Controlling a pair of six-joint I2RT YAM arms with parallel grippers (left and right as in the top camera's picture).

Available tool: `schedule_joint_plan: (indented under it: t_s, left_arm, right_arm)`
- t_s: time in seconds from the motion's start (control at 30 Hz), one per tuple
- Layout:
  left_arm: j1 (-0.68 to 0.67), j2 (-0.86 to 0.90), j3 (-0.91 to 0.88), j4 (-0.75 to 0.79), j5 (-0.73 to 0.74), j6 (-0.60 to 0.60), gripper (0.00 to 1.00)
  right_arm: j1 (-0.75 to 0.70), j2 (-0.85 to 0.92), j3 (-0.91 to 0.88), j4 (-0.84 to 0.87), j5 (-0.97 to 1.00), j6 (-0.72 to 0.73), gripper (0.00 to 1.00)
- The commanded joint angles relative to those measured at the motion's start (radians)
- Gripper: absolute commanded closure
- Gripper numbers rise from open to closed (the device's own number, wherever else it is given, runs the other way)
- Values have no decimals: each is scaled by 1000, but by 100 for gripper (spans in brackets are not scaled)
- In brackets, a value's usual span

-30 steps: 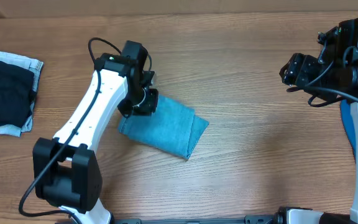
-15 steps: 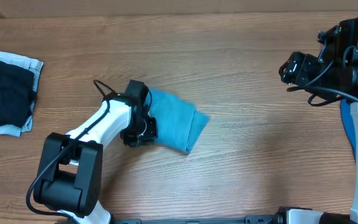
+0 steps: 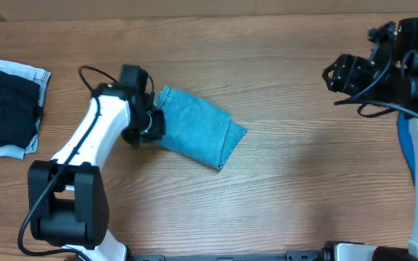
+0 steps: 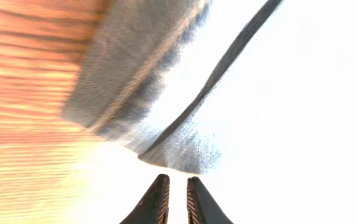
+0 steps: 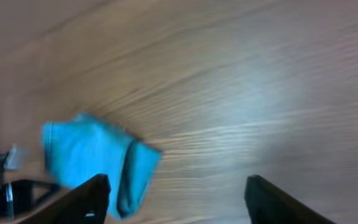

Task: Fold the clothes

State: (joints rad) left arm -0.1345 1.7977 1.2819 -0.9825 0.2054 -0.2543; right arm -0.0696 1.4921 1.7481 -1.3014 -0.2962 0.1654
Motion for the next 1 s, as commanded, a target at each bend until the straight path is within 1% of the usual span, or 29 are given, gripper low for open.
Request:
schedule_joint_plan:
  t_s: [0.0,0.03,0.13,0.17,0.23,0.3,0.37,0.43,0.53,0.57,0.6,0.63,0.67,0.7,0.73,0.8,0.83,0.9,0.97]
  left_arm:
    - [3,-14,168,-154,-4,77,84]
    - [3,-16,222,-212,-6,94,84]
    - [3,-20,322,-287,-26,106,84]
    - [3,-20,361,-309,-36,106,84]
    - [3,-20,428,-341,-37,104,82]
    - [3,-21,472,-369,-36,88,78]
    - [3,-21,476,-394,-37,67,76]
    - [3,-19,472,-420,-37,50,77]
    - [0,-19,472,-410,-9,49,76]
    - [-5,-19,472,-406,-10,49,74]
    - [-5,-19,472,-402,-14,49,73]
    - [-5,-19,472,-395,-14,49,72]
    - [-5,-19,472,-387,-14,49,72]
    - [-5,-19,472,-374,-14,49,71]
    - [-5,-19,472,-365,-14,48,71]
    - [-5,-19,472,-351,-13,48,71]
    - [-5,-19,472,-347,-14,49,70]
    - [-5,-19,472,-344,-14,49,70]
    - [-5,-19,472,-345,-13,49,70]
  right_arm:
    - [35,90,5,26,-141,-110,55]
    - [52,138,5,34,-122,-105,69]
    - [88,261,5,53,-98,-74,85]
    - [103,309,5,64,-98,-68,88]
    - [143,415,5,101,-97,-64,91]
    - [180,495,5,141,-98,-61,91]
    - [218,552,5,150,-98,-61,92]
    - [261,599,5,147,-97,-61,92]
    - [312,629,5,166,-60,-65,91]
    - [319,629,5,172,-61,-65,85]
    - [325,629,5,172,-72,-65,76]
    - [332,629,5,160,-87,-65,59]
    - [340,629,5,138,-100,-65,40]
    - [349,629,-1,123,-109,-65,31]
    - [357,629,-7,111,-122,-64,28]
    - [370,629,-20,100,-134,-65,19]
    - [373,629,-27,108,-148,-65,17]
    - [378,630,-40,149,-219,-66,17]
    - [378,631,-56,219,-222,-65,17]
